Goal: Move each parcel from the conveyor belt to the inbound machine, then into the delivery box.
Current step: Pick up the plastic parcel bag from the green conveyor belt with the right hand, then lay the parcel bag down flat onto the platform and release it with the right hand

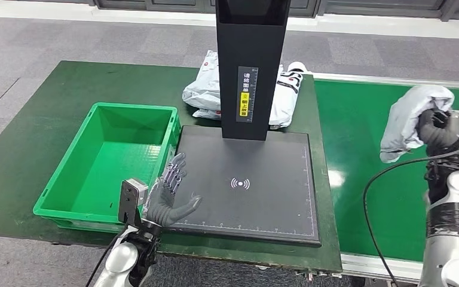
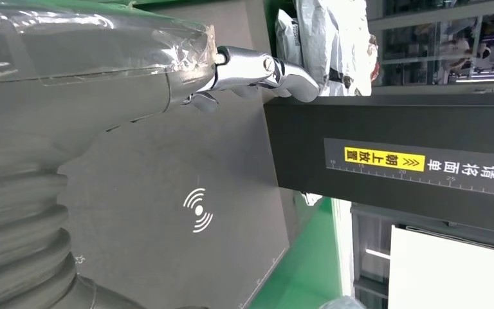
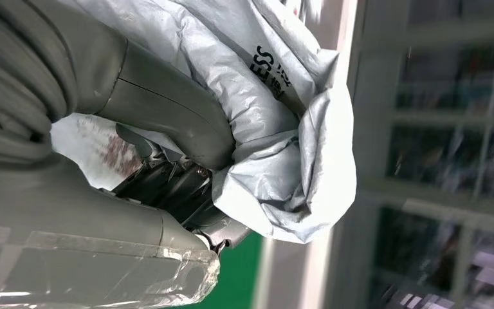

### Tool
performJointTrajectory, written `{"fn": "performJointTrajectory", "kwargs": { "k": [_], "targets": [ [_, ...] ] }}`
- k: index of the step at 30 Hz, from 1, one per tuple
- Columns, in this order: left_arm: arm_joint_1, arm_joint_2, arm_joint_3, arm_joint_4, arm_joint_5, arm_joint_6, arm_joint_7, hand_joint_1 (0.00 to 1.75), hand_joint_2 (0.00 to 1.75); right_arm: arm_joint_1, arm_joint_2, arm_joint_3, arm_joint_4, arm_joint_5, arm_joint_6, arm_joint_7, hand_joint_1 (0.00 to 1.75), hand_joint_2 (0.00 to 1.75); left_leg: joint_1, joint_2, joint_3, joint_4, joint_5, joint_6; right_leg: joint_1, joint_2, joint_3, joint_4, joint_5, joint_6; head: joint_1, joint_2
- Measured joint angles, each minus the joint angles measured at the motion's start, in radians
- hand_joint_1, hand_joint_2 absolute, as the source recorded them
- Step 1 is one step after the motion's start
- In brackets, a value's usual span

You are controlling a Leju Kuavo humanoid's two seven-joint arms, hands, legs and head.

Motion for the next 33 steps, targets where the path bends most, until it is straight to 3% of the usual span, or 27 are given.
{"fn": "performJointTrajectory", "kwargs": {
  "k": [7, 16, 20, 25, 33],
  "targets": [
    [0.001, 0.0, -0.006, 0.001, 0.0, -0.002, 0.0, 0.0, 1.75, 0.074, 0.066, 0.231, -0.178, -0.026, -0.048, -0.001, 1.75, 1.75, 0.001, 0.0, 0.0, 0.0, 0.001, -0.001, 0.0, 0.001, -0.001, 0.001, 0.0, 0.0, 0.0, 0.0],
    [0.004, 0.0, -0.021, -0.007, -0.001, -0.004, 0.003, 0.0, 1.75, 0.098, 0.176, 0.409, -0.234, -0.043, -0.093, -0.022, 1.75, 1.75, 0.001, 0.003, -0.001, 0.0, 0.001, -0.001, 0.001, 0.003, -0.002, 0.001, 0.001, -0.001, 0.0, 0.0],
    [0.011, 0.0, -0.026, -0.018, -0.007, -0.004, 0.01, 0.0, 1.75, 0.094, 0.237, 0.487, -0.222, -0.049, -0.128, -0.029, 0.17, 1.75, 0.001, 0.002, -0.001, 0.0, 0.001, -0.002, 0.001, 0.003, -0.003, 0.002, 0.001, -0.001, 0.0, 0.0],
    [0.018, 0.001, -0.028, -0.027, -0.009, -0.004, 0.011, 0.0, 1.75, 0.084, 0.293, 0.554, -0.191, -0.056, -0.148, -0.02, 0.0, 1.75, 0.001, 0.002, -0.001, 0.0, 0.001, -0.002, 0.001, 0.002, -0.003, 0.002, 0.001, -0.001, 0.0, 0.0],
    [0.025, 0.001, -0.028, -0.04, -0.017, -0.003, 0.025, 0.0, 1.75, 0.062, 0.329, 0.581, -0.128, -0.069, -0.154, -0.002, 0.0, 1.75, 0.001, 0.001, -0.002, 0.0, 0.002, -0.002, 0.001, 0.002, -0.003, 0.002, 0.001, -0.001, 0.0, 0.0]
  ]
}}
